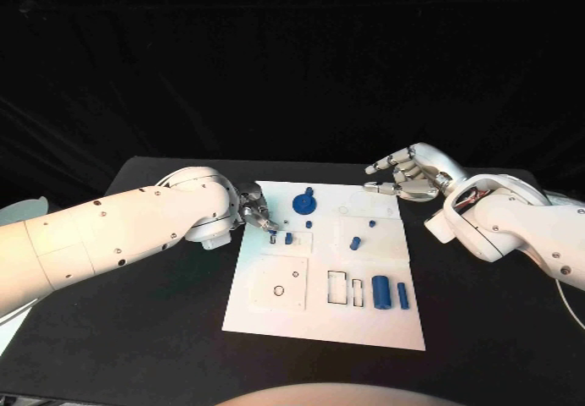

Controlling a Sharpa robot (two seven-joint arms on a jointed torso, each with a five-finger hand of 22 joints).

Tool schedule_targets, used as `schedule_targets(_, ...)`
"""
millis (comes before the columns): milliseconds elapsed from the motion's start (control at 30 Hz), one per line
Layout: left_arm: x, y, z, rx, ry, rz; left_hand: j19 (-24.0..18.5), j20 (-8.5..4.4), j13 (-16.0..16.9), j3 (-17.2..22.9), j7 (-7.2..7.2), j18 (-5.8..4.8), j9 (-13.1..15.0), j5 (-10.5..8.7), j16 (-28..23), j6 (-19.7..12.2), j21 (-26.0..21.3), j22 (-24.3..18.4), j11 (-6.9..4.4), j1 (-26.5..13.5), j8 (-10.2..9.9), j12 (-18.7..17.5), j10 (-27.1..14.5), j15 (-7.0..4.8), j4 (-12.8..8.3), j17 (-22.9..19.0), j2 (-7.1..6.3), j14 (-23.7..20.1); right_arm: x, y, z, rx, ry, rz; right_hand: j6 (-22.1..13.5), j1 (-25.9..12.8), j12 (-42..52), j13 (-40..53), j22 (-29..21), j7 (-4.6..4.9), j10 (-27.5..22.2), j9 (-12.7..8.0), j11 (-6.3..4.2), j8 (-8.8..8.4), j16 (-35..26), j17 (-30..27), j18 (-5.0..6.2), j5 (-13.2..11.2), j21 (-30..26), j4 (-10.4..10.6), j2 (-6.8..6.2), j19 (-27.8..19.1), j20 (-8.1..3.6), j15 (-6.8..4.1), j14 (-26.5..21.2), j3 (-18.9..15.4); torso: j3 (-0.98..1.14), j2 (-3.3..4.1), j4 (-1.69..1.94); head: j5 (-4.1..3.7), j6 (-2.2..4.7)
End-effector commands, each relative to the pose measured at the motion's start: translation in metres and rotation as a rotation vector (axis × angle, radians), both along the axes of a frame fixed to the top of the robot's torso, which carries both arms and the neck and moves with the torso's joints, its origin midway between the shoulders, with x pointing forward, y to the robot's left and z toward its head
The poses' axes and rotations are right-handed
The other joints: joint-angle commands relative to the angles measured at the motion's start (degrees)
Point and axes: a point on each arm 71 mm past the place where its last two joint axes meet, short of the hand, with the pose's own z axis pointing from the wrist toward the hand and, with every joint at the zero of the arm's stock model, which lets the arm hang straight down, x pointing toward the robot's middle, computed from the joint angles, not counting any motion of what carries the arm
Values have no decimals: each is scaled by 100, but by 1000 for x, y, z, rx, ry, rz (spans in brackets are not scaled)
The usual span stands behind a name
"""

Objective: Assemble the parts on the task board

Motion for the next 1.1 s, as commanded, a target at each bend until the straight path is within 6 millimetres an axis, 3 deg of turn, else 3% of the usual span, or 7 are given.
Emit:
schedule_targets(33,-2,-3,-4,24,14,-36,286,-20,5,662,-82,-46,-1,35,18,68,38,773,-17,53,25,23,39,-20,-639,1508,-26,604,0,1,-1,-5,8,12,49,2,-6,386,1104,9,-28,6,-23,1,-23,1324,-29,19,-39,-2,28,396,22,8,564,-26,4,1,2,-9,4)
schedule_targets(1100,1,-3,-9,87,24,-42,282,-21,-18,681,-83,-44,-3,44,18,75,31,765,-18,48,23,4,33,-21,-651,1508,-40,604,-1,1,-1,-4,8,14,51,1,-6,384,1105,9,-28,6,-22,2,-25,1321,-29,29,-39,4,36,397,21,8,563,-41,4,-3,-2,10,-76)
